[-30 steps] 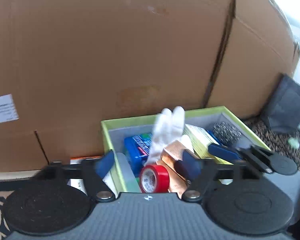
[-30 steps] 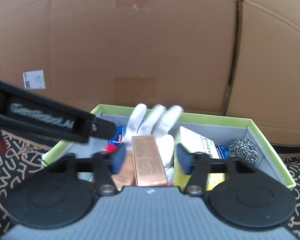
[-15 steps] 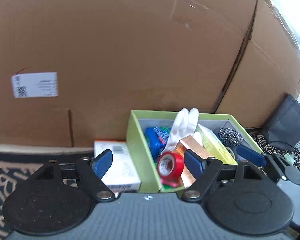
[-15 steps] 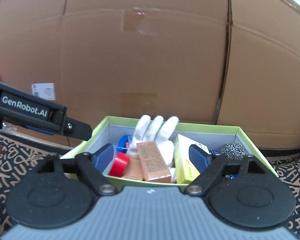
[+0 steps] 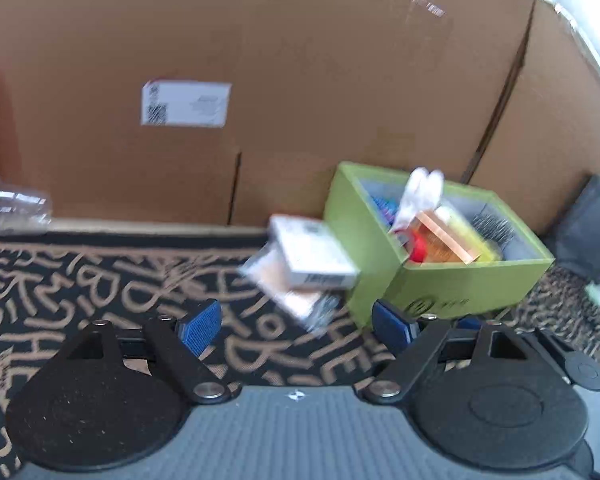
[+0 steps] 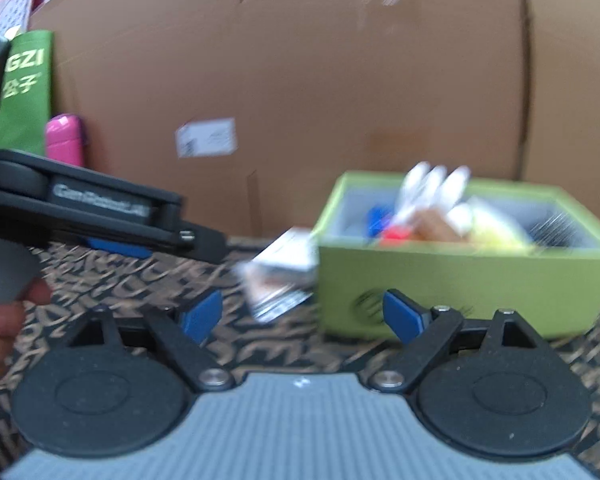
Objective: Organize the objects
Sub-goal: 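Withdraw both grippers from the box toward the white medicine box, then grasp the white medicine box with the left gripper while the right grasps the swab bag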
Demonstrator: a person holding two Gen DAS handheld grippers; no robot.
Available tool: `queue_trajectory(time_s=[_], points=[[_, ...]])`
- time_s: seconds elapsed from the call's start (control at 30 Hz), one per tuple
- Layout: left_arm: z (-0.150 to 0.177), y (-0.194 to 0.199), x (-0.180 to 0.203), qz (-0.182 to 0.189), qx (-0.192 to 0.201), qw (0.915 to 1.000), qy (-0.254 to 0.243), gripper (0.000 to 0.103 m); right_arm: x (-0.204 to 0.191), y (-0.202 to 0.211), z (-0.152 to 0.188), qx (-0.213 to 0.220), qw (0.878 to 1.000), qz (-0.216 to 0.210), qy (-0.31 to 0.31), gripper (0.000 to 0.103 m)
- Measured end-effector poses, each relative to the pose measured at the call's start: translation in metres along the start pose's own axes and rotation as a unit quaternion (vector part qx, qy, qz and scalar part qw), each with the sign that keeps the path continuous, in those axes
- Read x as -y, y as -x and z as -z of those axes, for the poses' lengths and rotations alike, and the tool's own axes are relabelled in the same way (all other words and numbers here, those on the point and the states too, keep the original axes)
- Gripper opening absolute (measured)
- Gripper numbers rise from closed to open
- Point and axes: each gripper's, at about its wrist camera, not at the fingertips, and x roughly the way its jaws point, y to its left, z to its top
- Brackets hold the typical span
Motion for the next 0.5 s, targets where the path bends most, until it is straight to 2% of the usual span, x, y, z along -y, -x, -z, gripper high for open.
queue_trajectory(time_s=[0.1, 0.23, 0.3, 0.4, 0.5], points=[[0.002, -0.01, -0.013, -0.003, -0.011, 0.9999, 0.005, 0.086, -0.013, -0.019, 0.006, -0.028, 0.999, -0.022, -0.012, 0.079], [-0.002, -0.027, -0.024, -0.006, -0.01, 0.9999, -0.011, 0.086, -0.022, -0.048, 0.011, -0.06, 0.997, -0.024, -0.03, 0.067], [-0.006, -0.036, -0.029, -0.01, -0.005, 0.9997, -0.02, 0.086, -0.024, -0.059, 0.009, -0.07, 0.997, -0.019, -0.039, 0.067], [-0.014, -0.051, -0.035, 0.003, -0.002, 0.9995, -0.032, 0.085, -0.024, -0.074, 0.005, -0.074, 0.996, -0.014, -0.055, 0.064], [-0.019, -0.07, -0.035, 0.007, -0.004, 0.9986, -0.052, 0.081, -0.024, -0.09, 0.001, -0.078, 0.994, 0.003, -0.072, 0.062]])
